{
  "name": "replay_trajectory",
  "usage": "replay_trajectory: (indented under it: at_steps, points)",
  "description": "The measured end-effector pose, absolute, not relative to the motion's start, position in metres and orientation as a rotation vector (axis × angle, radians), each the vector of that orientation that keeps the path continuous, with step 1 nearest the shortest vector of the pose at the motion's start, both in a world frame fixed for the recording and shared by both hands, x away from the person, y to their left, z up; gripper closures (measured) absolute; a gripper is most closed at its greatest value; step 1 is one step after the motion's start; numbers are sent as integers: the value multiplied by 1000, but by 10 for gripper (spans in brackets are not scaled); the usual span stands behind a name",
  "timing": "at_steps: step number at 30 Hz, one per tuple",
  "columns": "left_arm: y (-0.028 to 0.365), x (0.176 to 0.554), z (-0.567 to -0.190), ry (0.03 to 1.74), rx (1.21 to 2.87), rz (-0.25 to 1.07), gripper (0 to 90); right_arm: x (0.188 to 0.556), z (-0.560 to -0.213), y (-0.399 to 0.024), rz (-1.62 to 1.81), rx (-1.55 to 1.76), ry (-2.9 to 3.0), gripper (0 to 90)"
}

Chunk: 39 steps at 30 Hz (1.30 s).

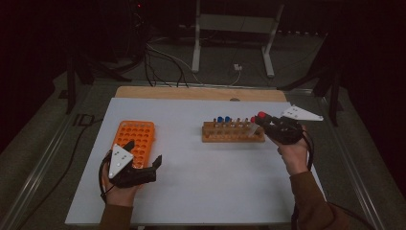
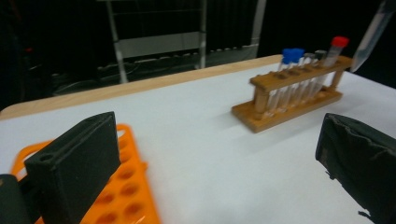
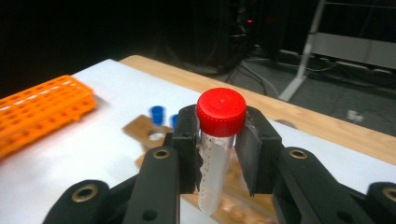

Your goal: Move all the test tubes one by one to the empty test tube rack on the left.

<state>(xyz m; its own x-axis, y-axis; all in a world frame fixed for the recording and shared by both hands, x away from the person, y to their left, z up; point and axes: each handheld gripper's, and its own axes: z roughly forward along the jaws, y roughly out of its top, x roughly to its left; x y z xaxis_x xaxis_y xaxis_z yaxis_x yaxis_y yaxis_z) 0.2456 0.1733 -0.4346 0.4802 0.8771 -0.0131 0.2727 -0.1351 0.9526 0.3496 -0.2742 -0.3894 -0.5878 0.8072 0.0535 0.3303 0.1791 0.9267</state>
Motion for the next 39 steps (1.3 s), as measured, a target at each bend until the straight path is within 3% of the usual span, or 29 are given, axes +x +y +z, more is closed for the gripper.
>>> replay_trajectory:
  at_steps: [14, 23, 27, 32, 37, 39]
  points:
    - [107, 274, -425, 862, 1728, 626, 10, 336, -399, -210, 1533, 950, 2169, 707]
    - [64, 286, -432, 796, 1811, 548, 71, 328, -404, -174, 1574, 882, 2254, 707]
    - [55, 288, -435, 782, 1831, 536, 228, 325, -405, -162, 1592, 860, 2284, 707]
    - [53, 289, -437, 734, 1847, 482, 506, 322, -407, -153, 1602, 837, 2313, 706]
    - [54, 290, -438, 720, 1846, 456, 633, 322, -409, -150, 1613, 835, 2325, 706]
    - [54, 290, -438, 713, 1847, 455, 724, 322, -409, -149, 1611, 831, 2329, 706]
